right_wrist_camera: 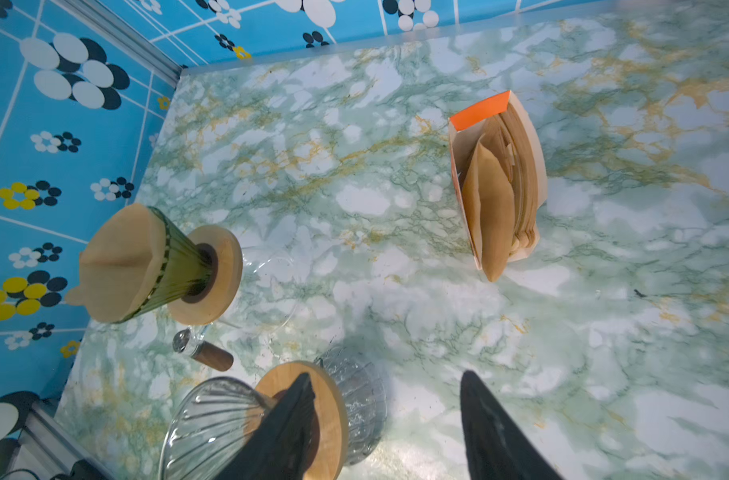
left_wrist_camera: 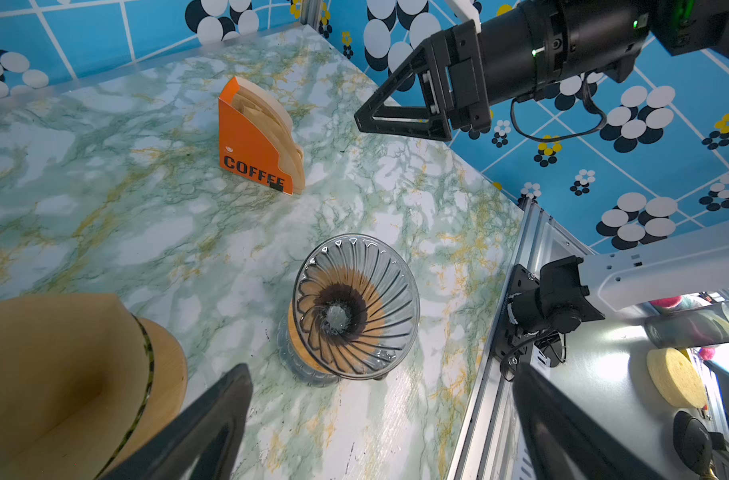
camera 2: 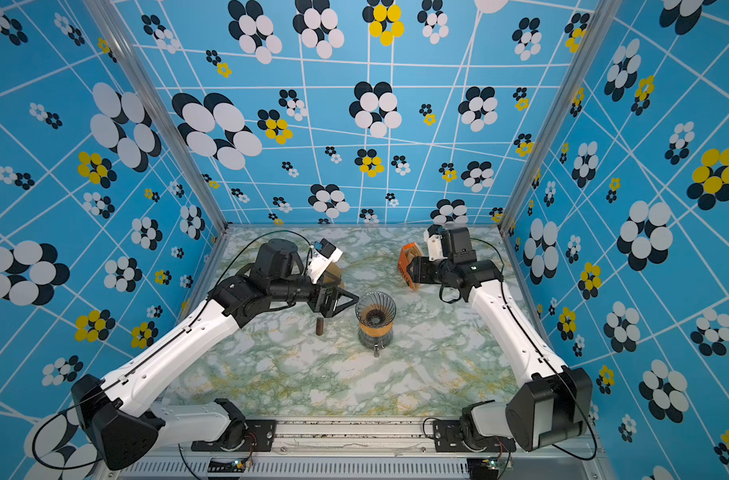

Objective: Place the coffee filter in the dripper
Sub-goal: 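Move the right gripper to the orange COFFEE filter holder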

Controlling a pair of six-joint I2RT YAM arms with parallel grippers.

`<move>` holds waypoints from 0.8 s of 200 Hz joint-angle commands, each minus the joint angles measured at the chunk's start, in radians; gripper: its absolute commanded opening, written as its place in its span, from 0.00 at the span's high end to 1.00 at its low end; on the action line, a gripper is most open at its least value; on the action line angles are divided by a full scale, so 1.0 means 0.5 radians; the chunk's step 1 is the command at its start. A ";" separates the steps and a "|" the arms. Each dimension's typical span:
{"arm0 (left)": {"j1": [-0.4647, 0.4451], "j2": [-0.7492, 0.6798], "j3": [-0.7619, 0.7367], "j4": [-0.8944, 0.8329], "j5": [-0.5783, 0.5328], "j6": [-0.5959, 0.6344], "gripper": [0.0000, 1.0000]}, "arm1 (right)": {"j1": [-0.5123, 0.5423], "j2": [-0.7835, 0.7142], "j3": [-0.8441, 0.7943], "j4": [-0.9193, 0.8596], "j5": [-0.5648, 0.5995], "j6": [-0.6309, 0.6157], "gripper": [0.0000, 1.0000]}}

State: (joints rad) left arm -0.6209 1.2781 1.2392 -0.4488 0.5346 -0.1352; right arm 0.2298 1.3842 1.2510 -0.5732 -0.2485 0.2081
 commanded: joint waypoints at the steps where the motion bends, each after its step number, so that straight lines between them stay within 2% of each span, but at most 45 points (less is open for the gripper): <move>1: 0.018 -0.103 -0.035 0.079 0.021 -0.040 0.01 | -0.041 0.043 -0.051 0.140 -0.107 -0.119 0.45; 73: 0.018 -0.214 -0.079 0.043 -0.060 0.009 0.01 | -0.079 0.379 0.045 0.262 -0.023 -0.131 0.66; 160: -0.025 -0.249 -0.098 0.069 0.012 -0.003 0.01 | -0.100 0.752 0.240 0.327 0.122 -0.081 0.75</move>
State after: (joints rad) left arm -0.6247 1.1866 1.2007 -0.4213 0.5251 -0.1417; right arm 0.1928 1.7245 1.3331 -0.4294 -0.2241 0.1570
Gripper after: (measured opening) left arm 0.990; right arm 0.257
